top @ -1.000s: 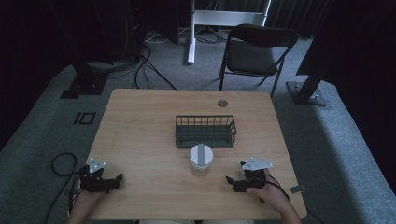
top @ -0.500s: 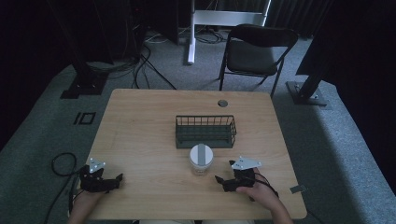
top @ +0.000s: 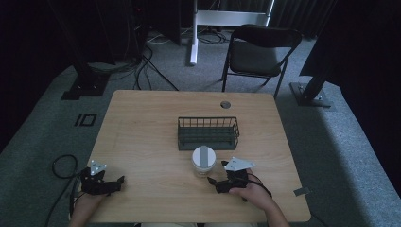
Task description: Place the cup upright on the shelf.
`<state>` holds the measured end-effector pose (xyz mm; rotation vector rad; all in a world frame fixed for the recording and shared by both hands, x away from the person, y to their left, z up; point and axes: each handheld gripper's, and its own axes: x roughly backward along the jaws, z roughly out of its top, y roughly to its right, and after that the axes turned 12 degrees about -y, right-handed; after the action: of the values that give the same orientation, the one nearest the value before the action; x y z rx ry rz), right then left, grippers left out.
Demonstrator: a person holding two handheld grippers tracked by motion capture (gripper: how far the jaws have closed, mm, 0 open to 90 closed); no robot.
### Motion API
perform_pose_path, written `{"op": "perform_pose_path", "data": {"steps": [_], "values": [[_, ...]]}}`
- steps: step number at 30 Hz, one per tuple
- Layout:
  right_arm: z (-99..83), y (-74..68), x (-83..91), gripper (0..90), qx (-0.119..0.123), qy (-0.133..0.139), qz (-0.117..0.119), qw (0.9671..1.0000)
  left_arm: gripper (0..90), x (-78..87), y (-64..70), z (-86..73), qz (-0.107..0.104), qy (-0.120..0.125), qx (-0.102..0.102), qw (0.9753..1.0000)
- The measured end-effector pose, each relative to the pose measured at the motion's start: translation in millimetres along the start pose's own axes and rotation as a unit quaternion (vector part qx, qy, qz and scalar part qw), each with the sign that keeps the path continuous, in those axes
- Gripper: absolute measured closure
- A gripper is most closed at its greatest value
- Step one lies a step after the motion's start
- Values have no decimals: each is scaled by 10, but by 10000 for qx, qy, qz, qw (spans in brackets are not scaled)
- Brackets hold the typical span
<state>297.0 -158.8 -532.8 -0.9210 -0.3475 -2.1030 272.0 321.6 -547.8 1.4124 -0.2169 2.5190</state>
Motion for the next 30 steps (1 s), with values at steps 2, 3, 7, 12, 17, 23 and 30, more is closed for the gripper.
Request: {"op": "perform_pose_path", "data": {"steps": [2,3,7,12,17,23,30], "values": [[13,-9,-9,114,-21,20,8,10000,5,0,0,0,1,1,-2,10000],[24,-17,-18,114,-29,56,28,10000,5,0,0,0,0,0,1,10000],[65,-49,-47,115,-23,159,79,9998,5,0,0,0,0,0,1,10000],[101,-67,-79,115,-71,281,105,9995,5,0,0,0,0,0,1,10000],[132,-90,-108,132,-73,397,102,9991,5,0,0,0,0,1,1,10000],[186,-106,-146,135,-84,389,63,9992,5,0,0,0,0,0,1,10000],[244,-130,-194,135,-152,439,59,9989,5,0,0,0,0,1,1,10000]]}}
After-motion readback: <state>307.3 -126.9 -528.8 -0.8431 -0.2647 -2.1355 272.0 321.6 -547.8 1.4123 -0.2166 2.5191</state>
